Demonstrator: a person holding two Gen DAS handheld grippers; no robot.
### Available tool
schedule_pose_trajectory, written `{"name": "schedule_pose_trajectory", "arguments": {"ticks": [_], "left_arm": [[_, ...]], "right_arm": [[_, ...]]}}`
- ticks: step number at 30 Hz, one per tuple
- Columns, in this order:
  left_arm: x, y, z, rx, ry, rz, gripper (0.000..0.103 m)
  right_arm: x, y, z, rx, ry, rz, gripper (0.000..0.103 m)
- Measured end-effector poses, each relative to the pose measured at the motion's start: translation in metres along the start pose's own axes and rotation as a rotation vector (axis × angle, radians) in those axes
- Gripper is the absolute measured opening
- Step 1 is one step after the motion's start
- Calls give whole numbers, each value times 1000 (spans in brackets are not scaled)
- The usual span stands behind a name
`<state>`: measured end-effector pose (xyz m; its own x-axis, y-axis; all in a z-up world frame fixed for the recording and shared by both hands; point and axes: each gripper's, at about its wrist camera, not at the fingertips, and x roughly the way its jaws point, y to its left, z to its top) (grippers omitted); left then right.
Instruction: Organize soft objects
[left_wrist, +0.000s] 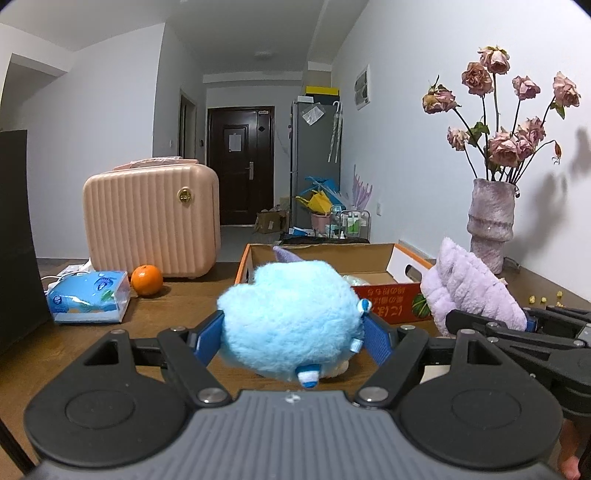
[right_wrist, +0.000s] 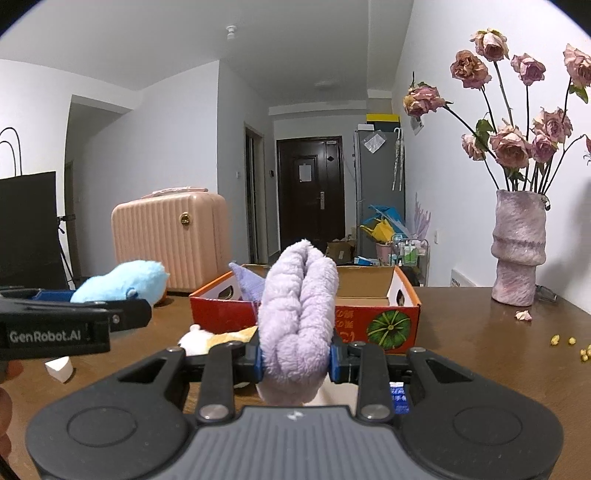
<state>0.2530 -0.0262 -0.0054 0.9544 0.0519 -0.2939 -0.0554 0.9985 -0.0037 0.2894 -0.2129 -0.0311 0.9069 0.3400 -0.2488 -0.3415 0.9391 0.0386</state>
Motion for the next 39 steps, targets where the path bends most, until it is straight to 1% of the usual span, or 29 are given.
{"name": "schedule_pose_trajectory", "arguments": {"ticks": [10, 21, 31, 39], "left_arm": [[18, -10, 12, -13, -6, 7, 78], [40, -11, 27, -34, -18, 17, 78], [67, -13, 40, -54, -22, 26, 78], [92, -16, 51, -77, -29, 23, 78]], "right_arm": [[14, -11, 11, -6, -16, -11, 30], [33, -19, 25, -13, -36, -23, 30], [65, -31, 34, -22, -34, -36, 30], [88, -45, 43, -5, -23, -47, 30]]}}
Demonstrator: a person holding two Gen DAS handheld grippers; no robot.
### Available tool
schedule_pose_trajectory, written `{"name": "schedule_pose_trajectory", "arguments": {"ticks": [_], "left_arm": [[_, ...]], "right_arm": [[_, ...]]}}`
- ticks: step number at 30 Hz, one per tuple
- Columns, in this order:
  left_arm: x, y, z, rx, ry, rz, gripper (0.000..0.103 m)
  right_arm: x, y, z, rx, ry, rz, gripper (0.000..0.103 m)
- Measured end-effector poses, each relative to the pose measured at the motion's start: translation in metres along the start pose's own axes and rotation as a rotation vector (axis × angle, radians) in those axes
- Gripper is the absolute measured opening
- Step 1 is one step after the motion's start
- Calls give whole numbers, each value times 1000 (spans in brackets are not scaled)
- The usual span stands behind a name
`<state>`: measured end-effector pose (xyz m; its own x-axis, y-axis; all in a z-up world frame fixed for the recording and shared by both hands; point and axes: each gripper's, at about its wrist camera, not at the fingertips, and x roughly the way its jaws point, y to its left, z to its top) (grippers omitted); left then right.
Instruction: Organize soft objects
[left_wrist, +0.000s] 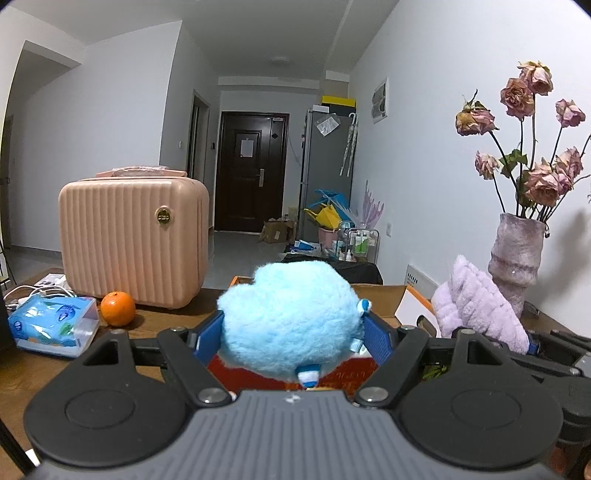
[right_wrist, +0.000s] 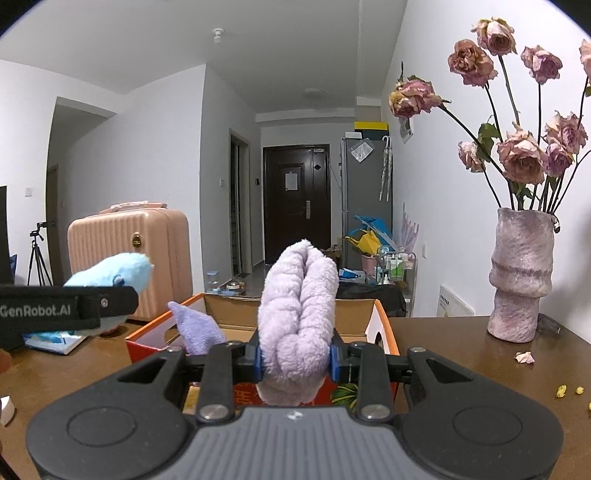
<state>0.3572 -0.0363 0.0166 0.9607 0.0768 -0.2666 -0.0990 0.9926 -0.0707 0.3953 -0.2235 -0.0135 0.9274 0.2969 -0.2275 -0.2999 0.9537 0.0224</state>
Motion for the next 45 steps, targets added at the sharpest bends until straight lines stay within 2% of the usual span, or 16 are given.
{"name": "schedule_pose_trajectory", "arguments": {"ticks": [11, 45], "left_arm": [[28, -11, 6, 2, -1, 0, 78], [121, -14, 21, 1, 30, 36, 78]], "right_arm": [[25, -9, 8, 12, 9, -9, 30], [112, -19, 22, -21, 52, -37, 30]]}}
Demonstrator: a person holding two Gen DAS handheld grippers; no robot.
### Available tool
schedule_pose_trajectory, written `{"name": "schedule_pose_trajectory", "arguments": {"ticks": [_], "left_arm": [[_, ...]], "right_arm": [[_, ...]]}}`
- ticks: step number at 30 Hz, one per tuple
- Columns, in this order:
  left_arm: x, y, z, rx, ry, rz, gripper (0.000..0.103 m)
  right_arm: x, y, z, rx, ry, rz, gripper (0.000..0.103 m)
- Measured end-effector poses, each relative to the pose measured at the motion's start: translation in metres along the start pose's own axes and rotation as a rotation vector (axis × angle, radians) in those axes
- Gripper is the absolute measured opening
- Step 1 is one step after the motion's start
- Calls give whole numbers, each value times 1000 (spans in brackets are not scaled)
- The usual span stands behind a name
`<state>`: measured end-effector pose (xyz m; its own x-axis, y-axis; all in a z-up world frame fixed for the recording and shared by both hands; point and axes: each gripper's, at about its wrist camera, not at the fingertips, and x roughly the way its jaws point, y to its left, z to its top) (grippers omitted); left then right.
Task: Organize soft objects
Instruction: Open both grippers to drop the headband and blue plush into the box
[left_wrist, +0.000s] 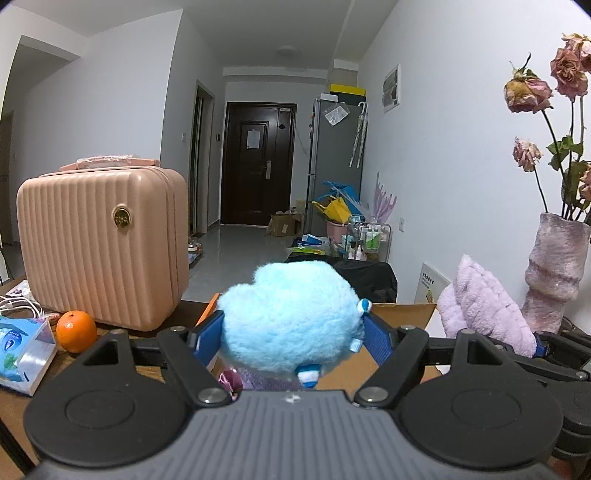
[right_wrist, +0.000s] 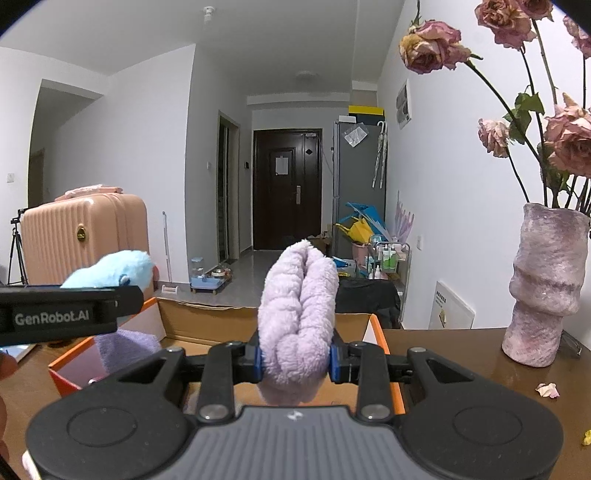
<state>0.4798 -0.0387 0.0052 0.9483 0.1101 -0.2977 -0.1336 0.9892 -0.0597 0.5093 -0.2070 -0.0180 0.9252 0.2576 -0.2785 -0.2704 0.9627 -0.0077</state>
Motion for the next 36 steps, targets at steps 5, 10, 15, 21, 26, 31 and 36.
{"name": "schedule_pose_trajectory", "arguments": {"ticks": [5, 10, 15, 21, 26, 31, 36], "left_arm": [[13, 0, 2, -1, 7, 8, 78], [25, 1, 4, 1, 18, 18, 78], [36, 1, 6, 5, 30, 23, 78], [47, 0, 5, 6, 53, 33, 78], [55, 1, 5, 7, 69, 46, 78], [61, 2, 2, 9, 88, 58, 78], [62, 4, 1, 8, 90, 59, 80]], "right_arm": [[13, 1, 3, -9, 15, -4, 30], [25, 1, 6, -17, 33, -11, 30], [36, 0, 8, -22, 52, -19, 31], [46, -1, 10, -29, 72, -21, 31], [56, -1, 11, -33, 91, -21, 31], [62, -3, 12, -30, 102, -19, 31], [66, -6, 12, -27, 112, -22, 32]]}}
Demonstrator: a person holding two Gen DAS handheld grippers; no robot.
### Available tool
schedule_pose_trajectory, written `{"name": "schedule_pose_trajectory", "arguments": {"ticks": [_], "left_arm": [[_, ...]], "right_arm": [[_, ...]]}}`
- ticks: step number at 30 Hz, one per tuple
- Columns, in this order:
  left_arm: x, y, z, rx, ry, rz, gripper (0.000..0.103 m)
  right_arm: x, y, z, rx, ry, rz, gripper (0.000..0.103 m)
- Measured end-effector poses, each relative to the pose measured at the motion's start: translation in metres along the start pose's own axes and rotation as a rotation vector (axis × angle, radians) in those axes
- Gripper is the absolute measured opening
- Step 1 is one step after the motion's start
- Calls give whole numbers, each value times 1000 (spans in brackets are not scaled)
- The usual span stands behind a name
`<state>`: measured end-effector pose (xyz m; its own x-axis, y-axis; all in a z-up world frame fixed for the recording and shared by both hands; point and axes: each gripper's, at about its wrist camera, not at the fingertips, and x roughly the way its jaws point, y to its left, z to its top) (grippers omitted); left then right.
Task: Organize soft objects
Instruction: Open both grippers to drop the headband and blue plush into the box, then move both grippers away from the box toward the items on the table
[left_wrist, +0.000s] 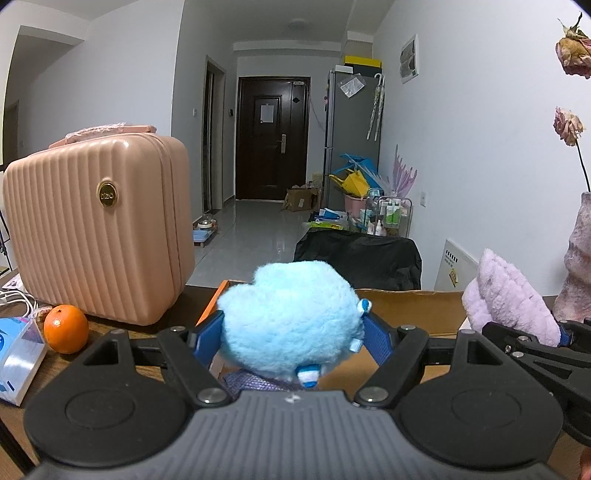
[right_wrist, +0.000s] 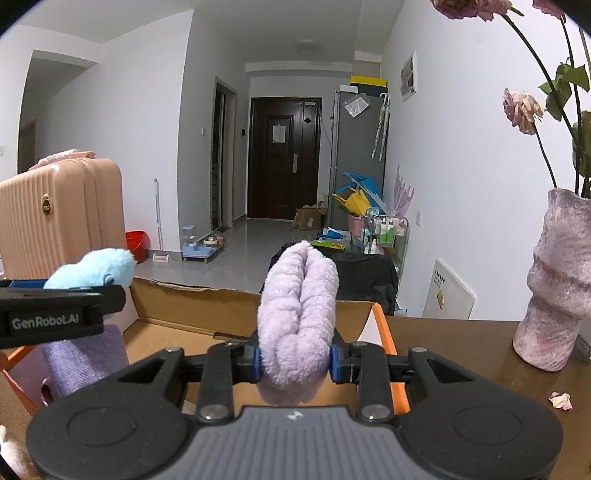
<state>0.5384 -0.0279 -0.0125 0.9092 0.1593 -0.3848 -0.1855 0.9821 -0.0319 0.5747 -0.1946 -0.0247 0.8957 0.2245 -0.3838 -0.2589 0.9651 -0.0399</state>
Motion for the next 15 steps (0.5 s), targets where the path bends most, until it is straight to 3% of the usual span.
{"name": "schedule_pose_trajectory", "arguments": {"ticks": [6, 8, 10, 15], "left_arm": [[-2, 1, 0, -8, -16, 10, 99], [-3, 2, 0, -14, -23, 27, 103], [-3, 4, 1, -22, -27, 41, 103], [-1, 9, 2, -50, -13, 57, 103]], "right_arm": [[1, -1, 0, 2, 1, -11, 56], [0, -2, 0, 3, -5, -21, 82], [-2, -3, -1, 7, -19, -30, 99], [-2, -6, -1, 20, -31, -30, 103]]}}
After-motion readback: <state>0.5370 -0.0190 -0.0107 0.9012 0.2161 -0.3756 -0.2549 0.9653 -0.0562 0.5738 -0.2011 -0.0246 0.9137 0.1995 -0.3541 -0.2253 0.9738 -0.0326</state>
